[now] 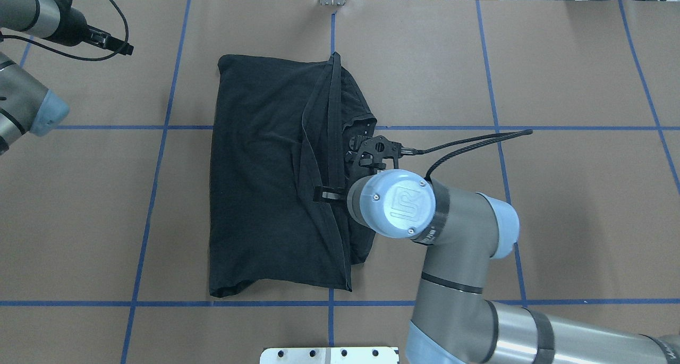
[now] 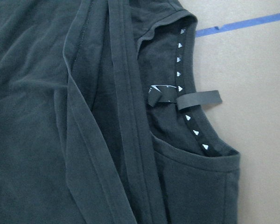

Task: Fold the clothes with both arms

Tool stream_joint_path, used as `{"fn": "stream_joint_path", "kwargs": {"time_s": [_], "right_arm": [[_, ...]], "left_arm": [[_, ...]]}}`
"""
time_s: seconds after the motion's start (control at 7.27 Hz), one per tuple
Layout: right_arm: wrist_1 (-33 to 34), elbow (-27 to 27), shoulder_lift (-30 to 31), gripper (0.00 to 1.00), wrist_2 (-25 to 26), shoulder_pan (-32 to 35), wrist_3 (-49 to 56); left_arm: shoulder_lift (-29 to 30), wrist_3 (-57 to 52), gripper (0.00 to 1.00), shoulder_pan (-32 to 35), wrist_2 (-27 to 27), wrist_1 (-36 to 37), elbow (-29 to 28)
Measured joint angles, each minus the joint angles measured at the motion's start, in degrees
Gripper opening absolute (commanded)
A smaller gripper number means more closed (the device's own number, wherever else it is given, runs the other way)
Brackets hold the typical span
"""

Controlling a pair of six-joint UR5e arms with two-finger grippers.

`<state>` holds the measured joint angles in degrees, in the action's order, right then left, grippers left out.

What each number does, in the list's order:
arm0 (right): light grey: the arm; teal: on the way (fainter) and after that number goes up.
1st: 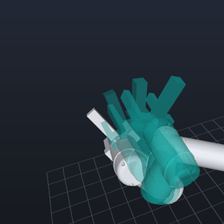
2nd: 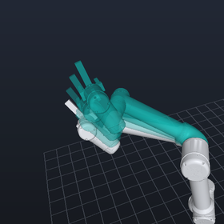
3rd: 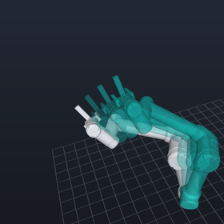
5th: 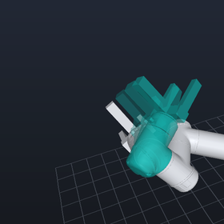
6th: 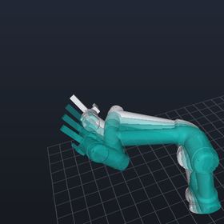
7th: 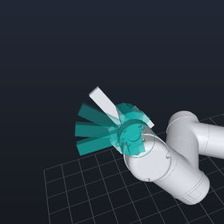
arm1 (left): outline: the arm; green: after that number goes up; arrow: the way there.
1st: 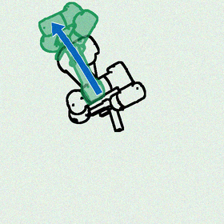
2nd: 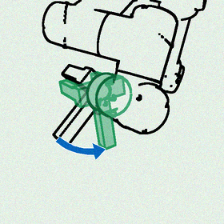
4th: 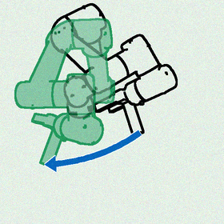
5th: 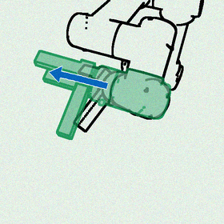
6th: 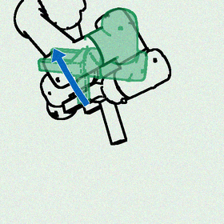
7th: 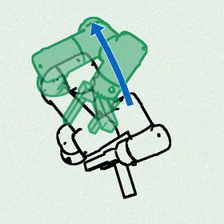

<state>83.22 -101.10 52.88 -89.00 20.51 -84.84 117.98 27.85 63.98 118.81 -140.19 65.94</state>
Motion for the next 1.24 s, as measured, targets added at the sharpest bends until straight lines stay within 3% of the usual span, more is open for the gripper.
{"fn": "stream_joint_path", "kwargs": {"time_s": [0.14, 0.96, 1.24], "right_arm": [[-2.82, 4.55, -2.7, 0.54, -0.03, 0.22, 0.08], [-18.32, 26.58, -12.48, 0.51, -2.78, 7.13, 5.41], [-20.09, 31.74, -15.5, 0.49, -3.76, 8.16, 6.19]], "left_arm": [[-0.47, 0.61, 1.0, 0.0, 0.3, 0.0, 0.78], [-0.82, 0.98, 1.0, -0.04, 0.46, 0.0, 1.2], [-0.82, 0.98, 1.0, -0.07, 0.46, 0.0, 1.02]]}}
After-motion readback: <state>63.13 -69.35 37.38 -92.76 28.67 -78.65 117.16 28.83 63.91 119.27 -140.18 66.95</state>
